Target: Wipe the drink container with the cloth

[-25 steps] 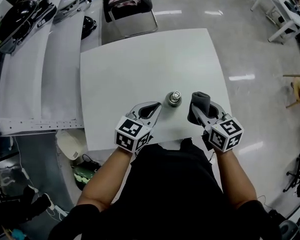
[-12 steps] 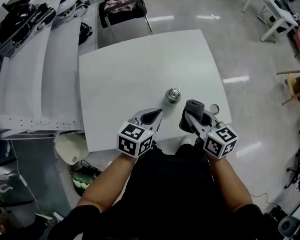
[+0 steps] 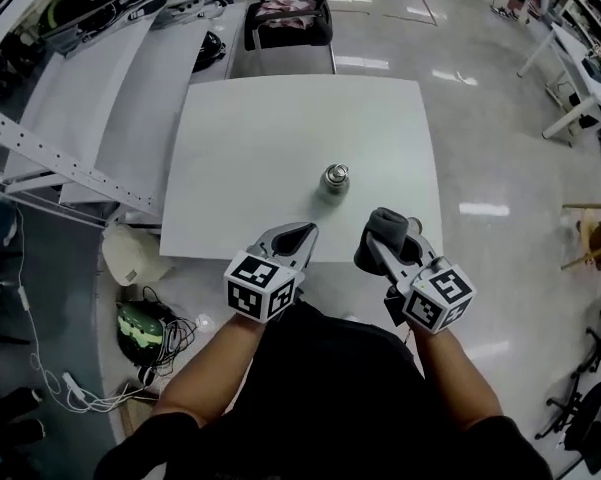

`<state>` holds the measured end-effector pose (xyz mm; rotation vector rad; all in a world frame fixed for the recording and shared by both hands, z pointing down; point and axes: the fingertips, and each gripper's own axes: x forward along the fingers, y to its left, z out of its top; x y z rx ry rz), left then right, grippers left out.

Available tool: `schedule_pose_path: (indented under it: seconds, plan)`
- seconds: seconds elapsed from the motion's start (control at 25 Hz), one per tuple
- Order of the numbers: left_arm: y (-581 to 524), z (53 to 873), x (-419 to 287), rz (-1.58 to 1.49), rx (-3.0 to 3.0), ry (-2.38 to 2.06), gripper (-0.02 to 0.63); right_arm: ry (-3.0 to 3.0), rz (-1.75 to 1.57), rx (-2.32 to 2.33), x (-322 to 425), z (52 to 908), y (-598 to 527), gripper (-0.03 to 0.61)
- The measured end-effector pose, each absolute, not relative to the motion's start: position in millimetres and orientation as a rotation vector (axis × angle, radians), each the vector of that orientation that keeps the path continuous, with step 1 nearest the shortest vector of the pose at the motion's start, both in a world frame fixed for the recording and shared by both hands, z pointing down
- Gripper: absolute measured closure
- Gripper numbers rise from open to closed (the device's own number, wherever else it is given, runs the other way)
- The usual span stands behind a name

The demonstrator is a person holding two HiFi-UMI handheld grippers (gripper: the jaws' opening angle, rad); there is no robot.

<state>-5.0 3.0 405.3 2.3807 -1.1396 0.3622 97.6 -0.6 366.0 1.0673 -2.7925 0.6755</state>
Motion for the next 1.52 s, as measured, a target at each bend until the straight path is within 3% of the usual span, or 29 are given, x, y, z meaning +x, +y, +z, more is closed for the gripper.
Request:
schedule_pose_path:
  seconds: [0.52,1.52]
  plan:
    - [124.3,390.3,54.9,0.313,2.313,-1.323,0.597,-2.856,0.694,0.886,158.3,359.9,97.4,0.466]
    - [125.8,354.1,2.8,0.341,2.408,-1.279,0.597,-2.802,0.616,0.994,111.2,345.5,129.3,0.466]
